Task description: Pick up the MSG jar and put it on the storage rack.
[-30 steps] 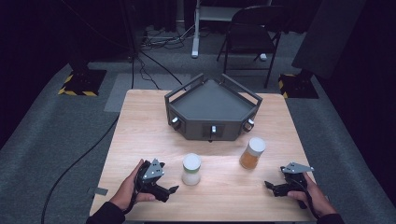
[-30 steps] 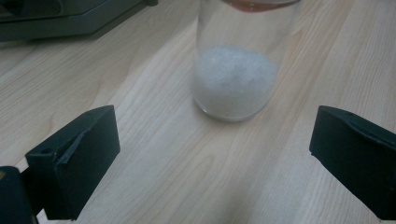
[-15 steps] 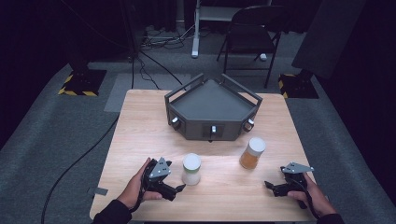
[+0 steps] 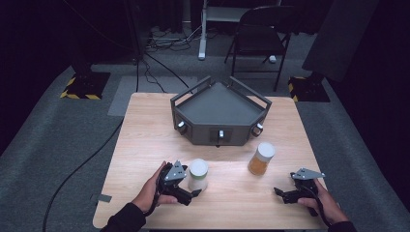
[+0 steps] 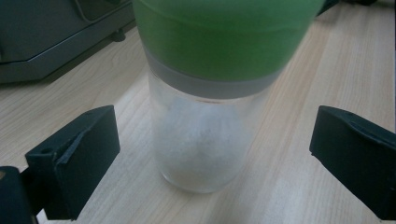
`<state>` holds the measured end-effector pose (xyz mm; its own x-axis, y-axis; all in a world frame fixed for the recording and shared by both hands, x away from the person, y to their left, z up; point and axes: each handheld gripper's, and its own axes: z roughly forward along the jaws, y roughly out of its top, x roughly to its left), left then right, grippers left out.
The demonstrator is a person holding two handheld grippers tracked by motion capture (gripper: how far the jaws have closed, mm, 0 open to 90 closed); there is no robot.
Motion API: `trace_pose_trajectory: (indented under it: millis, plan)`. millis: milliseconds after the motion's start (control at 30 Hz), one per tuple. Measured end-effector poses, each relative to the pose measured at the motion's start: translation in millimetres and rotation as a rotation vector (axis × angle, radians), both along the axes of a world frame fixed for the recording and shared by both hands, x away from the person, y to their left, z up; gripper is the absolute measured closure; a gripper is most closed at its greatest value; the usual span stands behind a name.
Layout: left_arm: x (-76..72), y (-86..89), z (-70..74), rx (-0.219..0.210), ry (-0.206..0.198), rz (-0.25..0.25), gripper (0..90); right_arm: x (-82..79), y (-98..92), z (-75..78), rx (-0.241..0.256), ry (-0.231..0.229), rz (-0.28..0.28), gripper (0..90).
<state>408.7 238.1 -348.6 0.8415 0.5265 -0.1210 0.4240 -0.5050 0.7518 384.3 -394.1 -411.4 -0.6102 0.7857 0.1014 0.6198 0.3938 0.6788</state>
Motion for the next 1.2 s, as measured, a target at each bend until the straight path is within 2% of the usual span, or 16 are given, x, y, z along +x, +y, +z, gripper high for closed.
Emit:
trace_pose_trajectory:
  millis: [167, 433, 733, 867, 933, 1033, 1100, 1200]
  plan:
    - [2.1, 3.9, -11.9, -0.071, 0.016, 0.028, 1.9, 0.0, 0.0, 0.0, 0.0, 0.0, 0.0, 0.2]
    - [6.1, 1.9, -21.9, -0.133, 0.032, 0.05, 2.4, 0.4, -0.3, 0.0, 0.001, 0.001, 0.002, 0.1]
    - [3.3, -10.0, -27.3, -0.14, 0.008, 0.089, 6.2, 0.4, -0.3, 0.0, 0.001, 0.001, 0.002, 0.0]
    - [0.1, -12.2, -29.3, -0.15, -0.024, 0.091, 14.9, 0.4, -0.3, 0.0, 0.001, 0.001, 0.002, 0.0]
    - [0.0, -11.5, -31.1, -0.171, -0.028, 0.096, 18.7, 0.4, -0.3, 0.0, 0.001, 0.001, 0.002, 0.1]
    - [2.4, -12.4, -31.9, -0.178, -0.036, 0.083, 25.6, 0.4, -0.3, 0.0, 0.001, 0.001, 0.002, 0.1]
    - [1.6, -15.0, -31.4, -0.169, -0.049, 0.074, 30.2, 0.4, -0.3, 0.0, 0.001, 0.001, 0.002, 0.1]
    - [-3.4, -19.3, -29.3, -0.15, -0.078, 0.081, 31.9, 0.4, -0.3, -0.1, 0.001, 0.001, 0.002, 0.1]
